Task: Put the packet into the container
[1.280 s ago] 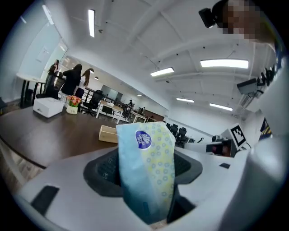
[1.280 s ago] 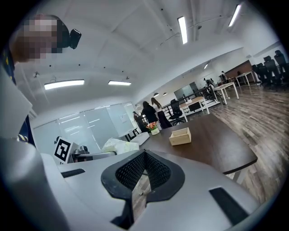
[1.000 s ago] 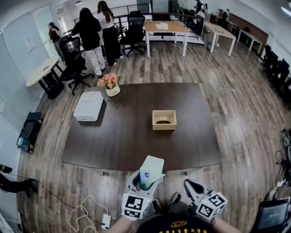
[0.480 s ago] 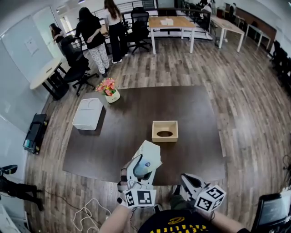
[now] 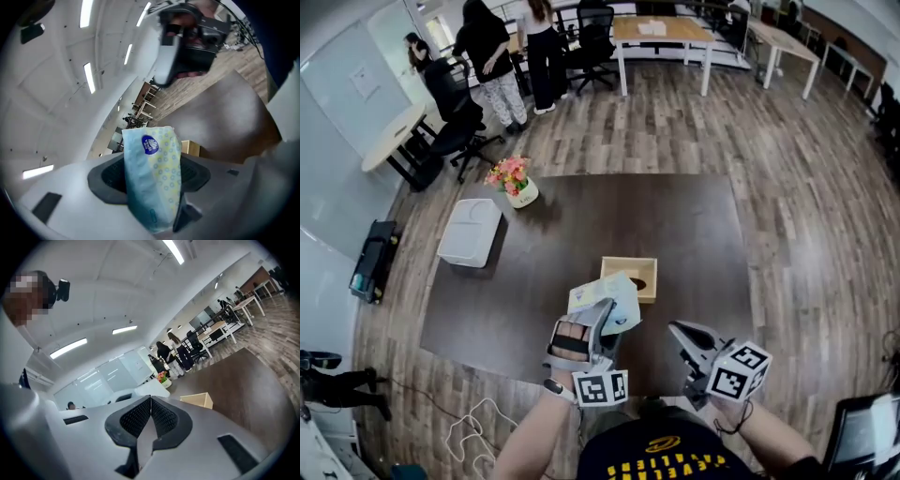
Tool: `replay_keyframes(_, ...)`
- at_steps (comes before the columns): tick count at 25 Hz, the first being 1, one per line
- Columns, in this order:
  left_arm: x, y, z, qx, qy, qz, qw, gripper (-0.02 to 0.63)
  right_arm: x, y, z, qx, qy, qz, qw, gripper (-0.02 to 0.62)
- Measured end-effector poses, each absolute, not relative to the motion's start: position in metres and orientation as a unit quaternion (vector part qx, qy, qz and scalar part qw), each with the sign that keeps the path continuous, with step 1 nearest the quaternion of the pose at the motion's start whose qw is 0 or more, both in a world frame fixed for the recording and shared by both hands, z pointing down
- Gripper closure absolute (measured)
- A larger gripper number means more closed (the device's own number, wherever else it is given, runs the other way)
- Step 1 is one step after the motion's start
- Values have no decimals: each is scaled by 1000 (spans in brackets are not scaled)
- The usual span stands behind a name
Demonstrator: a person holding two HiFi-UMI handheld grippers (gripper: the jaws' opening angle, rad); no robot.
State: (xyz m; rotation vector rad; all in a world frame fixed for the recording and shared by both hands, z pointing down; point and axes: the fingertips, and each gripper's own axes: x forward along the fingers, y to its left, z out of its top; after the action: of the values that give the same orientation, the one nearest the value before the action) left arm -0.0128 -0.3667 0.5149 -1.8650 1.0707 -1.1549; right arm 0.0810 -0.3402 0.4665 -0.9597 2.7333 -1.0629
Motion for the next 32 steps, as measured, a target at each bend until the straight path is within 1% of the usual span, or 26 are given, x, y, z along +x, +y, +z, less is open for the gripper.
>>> replay_keyframes(3, -9, -380, 535, -682, 383, -485, 390, 334, 71, -376, 457, -292, 881, -369, 41, 592)
replay_keyframes(6, -10, -398, 545, -657, 368, -507, 419, 334, 58, -408, 465, -283, 879, -383, 19, 512)
replay_keyframes(9, -13, -417, 550, -648, 353, -519, 431, 334, 47, -432, 483, -283, 864, -416, 2, 472)
replay_keyframes(13, -9, -441, 560, -642, 327, -525, 453, 334, 45, -454, 505, -309, 845, -436, -11, 469)
replay_keyframes(18, 7, -460, 582, -650, 298, -524, 462, 334, 62, -460, 530, -336, 825, -454, -5, 471)
replay_keyframes(22, 15, -465, 607, -650, 279, -530, 467, 334, 68, -485, 568, -353, 807, -473, -28, 471)
replay_keyframes(26, 21, -467, 610, -643, 279, -519, 489, 334, 60, -512, 589, -351, 788, -505, -42, 469)
replay_keyframes(32, 12, -476, 615, -628, 271, -524, 507, 336, 52, -527, 591, -329, 761, -559, -11, 462)
